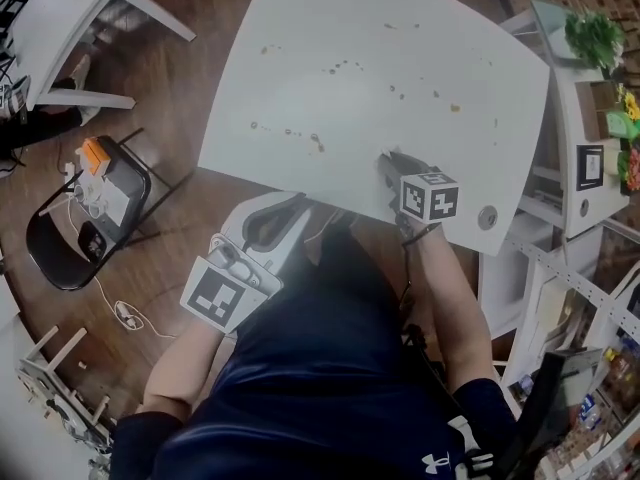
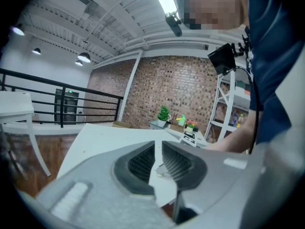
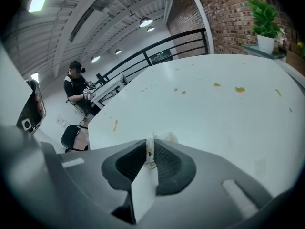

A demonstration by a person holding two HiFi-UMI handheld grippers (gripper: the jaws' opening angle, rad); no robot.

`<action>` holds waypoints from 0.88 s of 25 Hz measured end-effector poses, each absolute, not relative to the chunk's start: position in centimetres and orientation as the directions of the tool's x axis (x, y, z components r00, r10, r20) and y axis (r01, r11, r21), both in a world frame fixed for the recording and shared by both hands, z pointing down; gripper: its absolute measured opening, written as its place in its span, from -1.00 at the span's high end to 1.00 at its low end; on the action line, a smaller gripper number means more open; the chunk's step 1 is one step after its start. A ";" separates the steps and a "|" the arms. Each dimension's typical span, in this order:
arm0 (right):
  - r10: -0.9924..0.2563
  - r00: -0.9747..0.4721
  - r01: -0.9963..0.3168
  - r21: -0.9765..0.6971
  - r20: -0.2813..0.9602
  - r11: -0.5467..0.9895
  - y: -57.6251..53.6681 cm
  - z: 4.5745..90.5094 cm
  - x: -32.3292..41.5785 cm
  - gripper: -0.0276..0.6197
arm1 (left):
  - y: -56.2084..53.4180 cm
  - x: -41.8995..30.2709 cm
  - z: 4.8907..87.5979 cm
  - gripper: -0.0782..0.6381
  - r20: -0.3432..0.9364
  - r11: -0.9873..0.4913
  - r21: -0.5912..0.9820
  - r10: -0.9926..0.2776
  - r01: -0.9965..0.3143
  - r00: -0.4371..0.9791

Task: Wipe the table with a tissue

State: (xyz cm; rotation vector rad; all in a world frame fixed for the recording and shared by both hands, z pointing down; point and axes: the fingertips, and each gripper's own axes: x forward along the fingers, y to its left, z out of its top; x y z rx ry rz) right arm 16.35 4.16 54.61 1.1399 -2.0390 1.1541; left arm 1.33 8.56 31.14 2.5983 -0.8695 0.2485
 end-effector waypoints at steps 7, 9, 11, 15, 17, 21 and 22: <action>-0.371 -0.535 -0.840 -0.430 0.759 0.331 3.8 54.5 11.2 0.74 | 7.9 -2.6 31.4 0.66 0.281 -0.716 0.315 -0.556 -0.623 0.782; -0.372 -0.554 -0.828 -0.446 0.745 0.340 4.1 54.1 9.8 0.74 | 7.8 -3.2 31.6 0.66 0.283 -0.723 0.318 -0.545 -0.613 0.789; -0.392 -0.567 -0.821 -0.460 0.725 0.337 4.5 53.5 8.8 0.74 | 7.7 -3.5 31.8 0.66 0.285 -0.737 0.323 -0.522 -0.593 0.804; -0.450 -0.565 -0.825 -0.474 0.691 0.308 5.6 51.9 7.8 0.74 | 7.2 -3.5 31.9 0.66 0.272 -0.778 0.323 -0.469 -0.539 0.840; -0.475 -0.558 -0.830 -0.476 0.681 0.292 6.5 51.1 7.7 0.74 | 7.2 -3.1 32.0 0.66 0.268 -0.800 0.320 -0.437 -0.507 0.859; -0.533 -0.525 -0.848 -0.462 0.664 0.259 7.7 49.8 8.3 0.74 | 7.3 -2.2 32.0 0.66 0.253 -0.840 0.316 -0.375 -0.442 0.892; -0.543 -0.515 -0.853 -0.457 0.663 0.251 8.0 49.6 8.4 0.74 | 7.3 -2.1 32.0 0.66 0.249 -0.845 0.315 -0.366 -0.432 0.897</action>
